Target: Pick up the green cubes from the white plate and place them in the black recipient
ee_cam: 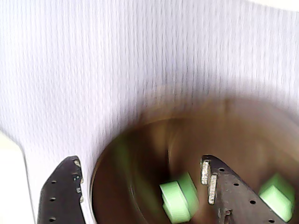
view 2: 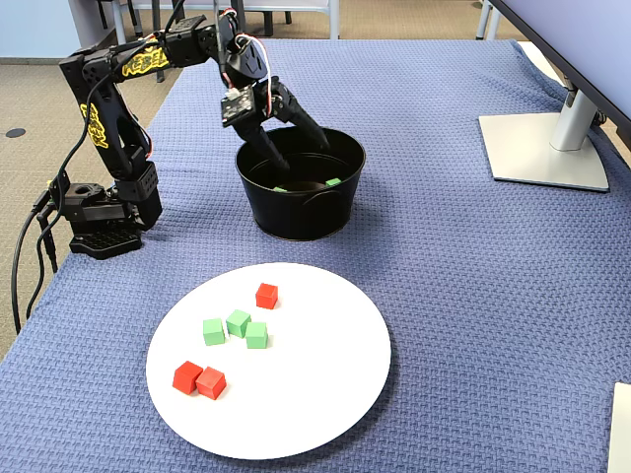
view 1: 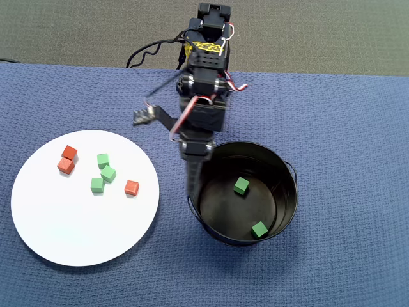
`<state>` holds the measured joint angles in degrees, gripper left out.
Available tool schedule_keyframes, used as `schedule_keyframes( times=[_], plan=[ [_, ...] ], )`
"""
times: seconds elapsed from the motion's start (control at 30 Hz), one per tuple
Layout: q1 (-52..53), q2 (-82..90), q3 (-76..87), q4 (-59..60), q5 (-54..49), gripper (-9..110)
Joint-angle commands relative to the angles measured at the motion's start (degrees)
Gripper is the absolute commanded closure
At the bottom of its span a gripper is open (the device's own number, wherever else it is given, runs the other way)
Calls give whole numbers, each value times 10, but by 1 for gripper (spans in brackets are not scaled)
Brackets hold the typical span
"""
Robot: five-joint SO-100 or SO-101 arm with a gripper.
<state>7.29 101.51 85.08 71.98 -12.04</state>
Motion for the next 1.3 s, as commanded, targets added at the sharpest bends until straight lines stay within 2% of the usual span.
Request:
schedule_keyframes(
  times=[0.0,0.3,0.43,0.6,0.97,1.13,1.27],
  plan=[
    [63,-20,-76,22,-34,74],
    [192,-181,-251,100,-119,74],
    [245,-261,-370,163,-206,74],
    [301,-327,-437,184,-301,74],
    [361,-438,-432,120,-478,74],
    [379,-460,-451,107,-513,74],
    [387,-470,-448,103,-504,73]
  ],
)
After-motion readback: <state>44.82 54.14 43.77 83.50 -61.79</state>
